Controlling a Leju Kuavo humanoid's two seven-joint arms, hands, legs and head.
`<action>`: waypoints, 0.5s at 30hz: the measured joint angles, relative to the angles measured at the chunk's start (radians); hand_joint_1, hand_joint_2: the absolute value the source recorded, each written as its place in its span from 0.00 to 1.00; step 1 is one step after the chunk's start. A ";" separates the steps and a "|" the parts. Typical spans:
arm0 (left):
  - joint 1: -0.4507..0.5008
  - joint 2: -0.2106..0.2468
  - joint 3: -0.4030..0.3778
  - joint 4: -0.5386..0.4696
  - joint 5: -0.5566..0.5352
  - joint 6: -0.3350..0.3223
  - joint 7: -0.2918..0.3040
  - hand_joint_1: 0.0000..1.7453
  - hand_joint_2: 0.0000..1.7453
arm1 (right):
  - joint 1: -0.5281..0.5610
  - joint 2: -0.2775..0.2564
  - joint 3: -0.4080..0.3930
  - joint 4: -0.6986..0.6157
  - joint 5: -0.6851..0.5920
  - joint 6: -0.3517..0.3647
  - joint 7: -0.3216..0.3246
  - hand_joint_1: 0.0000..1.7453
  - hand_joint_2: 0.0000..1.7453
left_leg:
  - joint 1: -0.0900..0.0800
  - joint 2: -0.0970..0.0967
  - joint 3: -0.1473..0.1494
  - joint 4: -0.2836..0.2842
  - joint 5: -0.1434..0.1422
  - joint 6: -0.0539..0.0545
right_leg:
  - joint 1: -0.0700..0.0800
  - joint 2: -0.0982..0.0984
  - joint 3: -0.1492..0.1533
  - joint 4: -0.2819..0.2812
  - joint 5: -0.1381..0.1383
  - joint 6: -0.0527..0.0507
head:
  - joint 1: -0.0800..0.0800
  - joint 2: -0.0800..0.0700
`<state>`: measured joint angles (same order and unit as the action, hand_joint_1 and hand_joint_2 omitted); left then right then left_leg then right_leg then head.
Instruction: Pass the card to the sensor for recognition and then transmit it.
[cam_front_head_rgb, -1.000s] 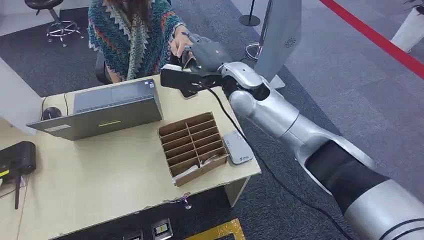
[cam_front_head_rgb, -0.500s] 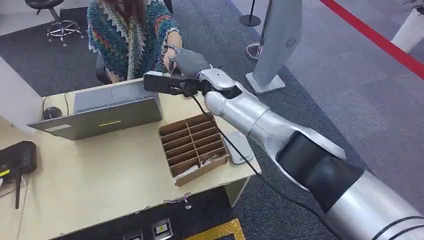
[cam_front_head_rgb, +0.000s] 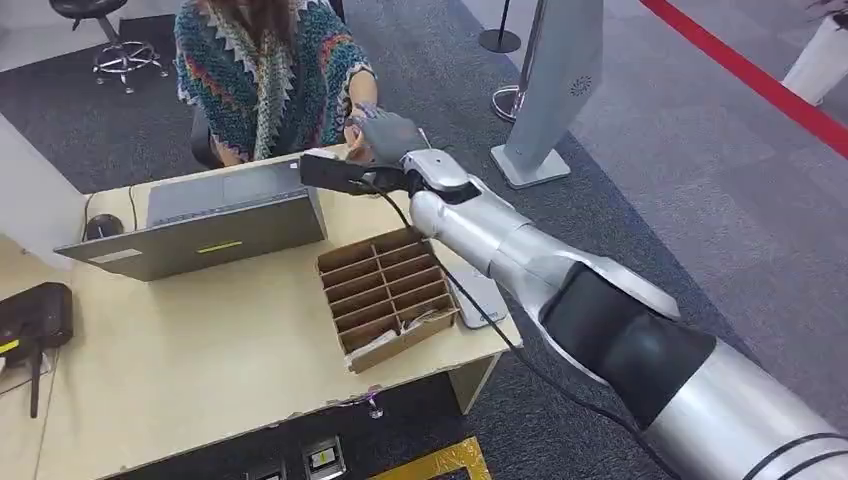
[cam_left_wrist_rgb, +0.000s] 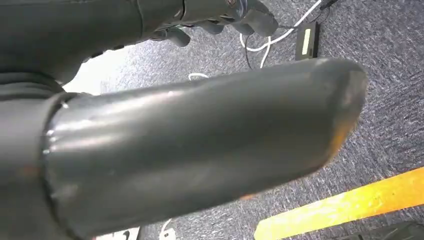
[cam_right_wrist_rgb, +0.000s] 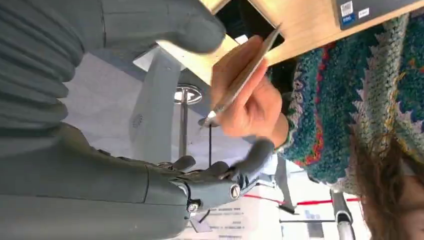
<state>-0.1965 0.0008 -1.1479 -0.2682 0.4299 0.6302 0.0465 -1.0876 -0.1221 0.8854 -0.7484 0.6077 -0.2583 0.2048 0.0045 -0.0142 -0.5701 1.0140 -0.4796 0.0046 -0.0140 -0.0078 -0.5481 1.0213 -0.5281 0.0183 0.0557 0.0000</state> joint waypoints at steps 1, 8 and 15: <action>0.000 0.000 0.000 0.000 0.000 0.000 0.000 0.00 0.00 | 0.000 0.000 0.000 0.001 -0.004 -0.008 -0.001 0.00 1.00 | 0.000 0.000 0.000 0.000 0.000 0.000 | 0.000 0.000 0.000 0.000 0.000 0.000 | 0.000 0.000; 0.012 0.000 0.006 0.000 0.005 0.016 -0.011 0.00 0.00 | 0.007 -0.022 -0.041 -0.061 -0.048 -0.113 -0.001 0.00 1.00 | 0.000 0.001 0.001 0.000 0.000 0.000 | 0.000 0.001 0.000 0.000 0.000 0.000 | 0.000 0.000; 0.034 0.000 0.016 0.000 0.030 0.031 -0.026 0.00 0.00 | 0.129 -0.092 -0.122 -0.300 -0.144 -0.174 -0.013 0.00 1.00 | 0.000 0.001 0.003 0.000 0.000 0.000 | 0.000 0.002 0.001 0.000 0.000 0.000 | 0.000 0.000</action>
<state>-0.1627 0.0011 -1.1319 -0.2682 0.4600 0.6607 0.0206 -0.9587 -0.2136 0.7630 -1.0485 0.4640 -0.4318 0.1916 0.0047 -0.0128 -0.5672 1.0143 -0.4800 0.0043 -0.0140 -0.0055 -0.5475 1.0208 -0.5281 0.0183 0.0557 0.0000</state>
